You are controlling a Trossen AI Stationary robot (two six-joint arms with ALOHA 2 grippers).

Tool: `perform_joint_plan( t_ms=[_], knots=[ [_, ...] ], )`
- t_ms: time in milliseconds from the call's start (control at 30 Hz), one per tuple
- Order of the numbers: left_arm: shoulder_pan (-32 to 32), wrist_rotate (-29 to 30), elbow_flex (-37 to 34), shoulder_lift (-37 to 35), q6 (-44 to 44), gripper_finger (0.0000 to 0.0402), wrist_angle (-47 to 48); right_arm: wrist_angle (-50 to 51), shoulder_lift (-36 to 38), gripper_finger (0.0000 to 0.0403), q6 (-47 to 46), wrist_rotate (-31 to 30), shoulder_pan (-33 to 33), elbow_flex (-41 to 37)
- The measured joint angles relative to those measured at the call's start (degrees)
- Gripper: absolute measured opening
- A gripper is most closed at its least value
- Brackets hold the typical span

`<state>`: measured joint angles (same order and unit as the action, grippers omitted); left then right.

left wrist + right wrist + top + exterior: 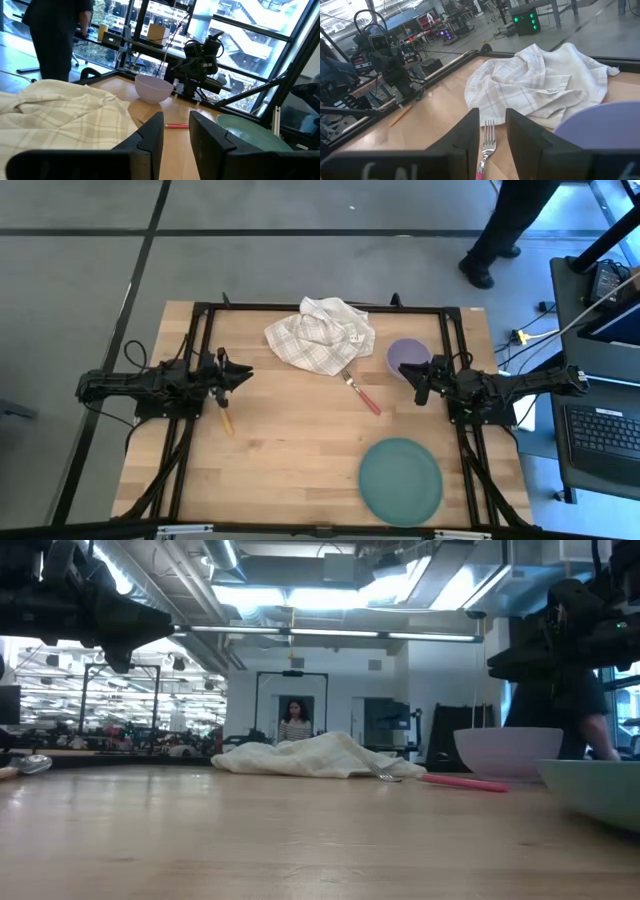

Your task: Set table place

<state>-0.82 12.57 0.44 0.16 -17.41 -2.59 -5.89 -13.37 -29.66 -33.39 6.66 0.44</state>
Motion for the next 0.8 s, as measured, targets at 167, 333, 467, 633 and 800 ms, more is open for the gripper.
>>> perform_joint_plan(
  t_ms=[167, 333, 467, 633, 800],
  knots=[
    [0.0, 0.01, 0.01, -0.02, 0.0, 0.0086, 0.0, 0.0, 0.01, 0.0097, 0.02, 0.0, 0.02, 0.0],
    [-0.01, 0.01, 0.01, -0.01, 0.0, 0.0086, -0.02, -0.23, 0.0, 0.0097, -0.32, 0.0, 0.0, 0.01],
    [0.0, -0.01, 0.01, -0.02, 0.0, 0.0086, 0.0, -0.27, 0.0, 0.0097, -2.52, 0.0, 0.0, -0.01],
    [-0.01, 0.0, 0.0, 0.0, 0.0, 0.0086, -0.01, -0.25, 0.01, 0.0097, -12.08, 0.98, 0.02, -0.01],
    [-0.01, -0.01, -0.01, -0.02, 0.0, 0.0086, 0.0, -0.26, 0.0, 0.0097, -19.69, 2.48, 0.02, -0.01]
  ],
)
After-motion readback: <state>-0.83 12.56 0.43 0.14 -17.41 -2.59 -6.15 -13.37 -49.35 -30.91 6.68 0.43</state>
